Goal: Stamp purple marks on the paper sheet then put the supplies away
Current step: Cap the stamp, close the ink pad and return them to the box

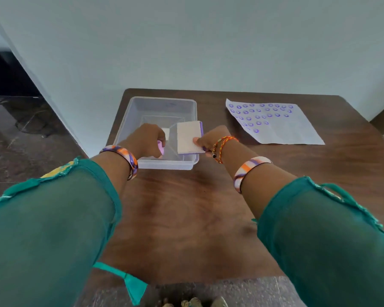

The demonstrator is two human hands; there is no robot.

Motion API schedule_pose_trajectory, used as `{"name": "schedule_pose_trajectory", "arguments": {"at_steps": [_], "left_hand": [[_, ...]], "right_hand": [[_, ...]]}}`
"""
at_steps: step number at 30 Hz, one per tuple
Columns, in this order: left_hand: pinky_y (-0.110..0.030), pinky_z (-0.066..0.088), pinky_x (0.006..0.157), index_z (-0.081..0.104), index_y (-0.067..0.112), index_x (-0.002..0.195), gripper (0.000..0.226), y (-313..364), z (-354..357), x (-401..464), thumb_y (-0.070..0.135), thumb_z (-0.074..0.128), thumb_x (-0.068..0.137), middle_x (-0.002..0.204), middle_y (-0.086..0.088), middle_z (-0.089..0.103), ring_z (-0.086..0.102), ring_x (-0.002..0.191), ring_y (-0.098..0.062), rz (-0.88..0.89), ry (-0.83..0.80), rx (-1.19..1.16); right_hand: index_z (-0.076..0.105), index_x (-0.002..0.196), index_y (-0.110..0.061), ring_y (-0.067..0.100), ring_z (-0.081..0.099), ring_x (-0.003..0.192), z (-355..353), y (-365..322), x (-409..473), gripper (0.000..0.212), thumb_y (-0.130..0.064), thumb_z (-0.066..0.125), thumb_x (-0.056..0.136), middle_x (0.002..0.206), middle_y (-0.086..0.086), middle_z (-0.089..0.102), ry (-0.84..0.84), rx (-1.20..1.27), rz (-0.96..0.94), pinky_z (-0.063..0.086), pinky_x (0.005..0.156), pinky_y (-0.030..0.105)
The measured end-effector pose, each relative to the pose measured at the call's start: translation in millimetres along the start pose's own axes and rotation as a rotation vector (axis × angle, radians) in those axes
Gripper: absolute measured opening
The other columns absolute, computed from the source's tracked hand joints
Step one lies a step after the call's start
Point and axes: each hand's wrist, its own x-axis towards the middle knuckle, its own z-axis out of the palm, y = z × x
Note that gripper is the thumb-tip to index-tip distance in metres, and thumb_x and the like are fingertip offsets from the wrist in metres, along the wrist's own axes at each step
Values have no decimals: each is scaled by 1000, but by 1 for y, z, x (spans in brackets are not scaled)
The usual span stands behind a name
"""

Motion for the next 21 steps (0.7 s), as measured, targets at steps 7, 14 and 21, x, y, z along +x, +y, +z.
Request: {"name": "schedule_pose_trajectory", "arguments": {"at_steps": [7,14,21], "left_hand": [[-28,43,78,70,-3,96,19,-37,9,7,6,64,81,102,-21,69,62,96,-33,-10,-31,-10],[-25,41,76,69,-2,100,21,-42,12,13,6,65,81,106,-21,67,61,97,-32,-2,-39,-23],[-31,49,90,65,2,112,35,-34,6,25,7,70,78,114,-16,66,61,100,-30,-27,-212,98]], "right_hand": [[58,117,-2,24,56,87,48,-23,9,34,-21,61,88,111,13,65,209,-217,-67,45,75,28],[57,118,-1,20,48,81,73,-30,19,34,-17,59,89,102,14,63,139,-378,-56,39,71,27],[58,118,1,24,51,85,75,-26,19,35,-17,59,88,117,16,65,77,-436,-29,42,77,27]]}}
